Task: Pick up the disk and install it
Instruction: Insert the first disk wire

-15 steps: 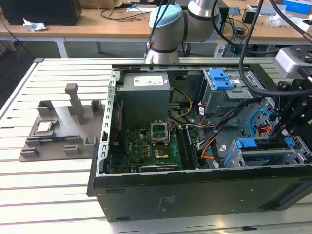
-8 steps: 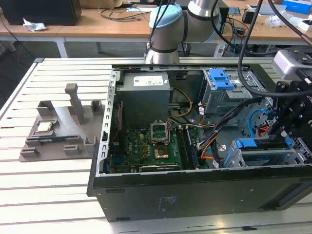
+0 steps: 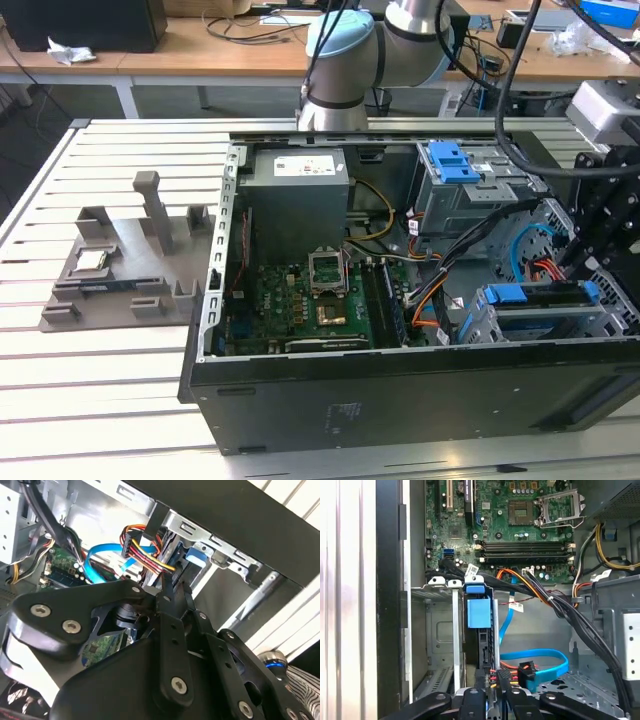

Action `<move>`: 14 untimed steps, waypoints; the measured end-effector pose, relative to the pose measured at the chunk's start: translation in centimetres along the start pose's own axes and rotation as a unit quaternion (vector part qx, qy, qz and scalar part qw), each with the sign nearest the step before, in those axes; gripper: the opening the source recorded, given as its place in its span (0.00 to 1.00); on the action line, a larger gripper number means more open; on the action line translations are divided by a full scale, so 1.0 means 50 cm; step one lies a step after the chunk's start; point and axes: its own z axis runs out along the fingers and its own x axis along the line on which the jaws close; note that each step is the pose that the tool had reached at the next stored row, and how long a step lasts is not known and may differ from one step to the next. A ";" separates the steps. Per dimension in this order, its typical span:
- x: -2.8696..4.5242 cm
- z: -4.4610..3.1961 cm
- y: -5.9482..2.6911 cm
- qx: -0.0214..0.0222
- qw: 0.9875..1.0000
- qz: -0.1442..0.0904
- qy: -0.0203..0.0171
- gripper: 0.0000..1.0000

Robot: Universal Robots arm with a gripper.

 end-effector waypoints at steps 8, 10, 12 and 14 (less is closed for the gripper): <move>-0.002 -0.054 0.003 0.000 1.000 0.000 0.000 0.11; -0.002 -0.055 0.003 0.000 1.000 0.000 0.000 0.11; -0.002 -0.055 0.003 0.000 1.000 0.000 0.000 0.11; -0.002 -0.055 0.003 0.000 1.000 0.000 0.000 0.11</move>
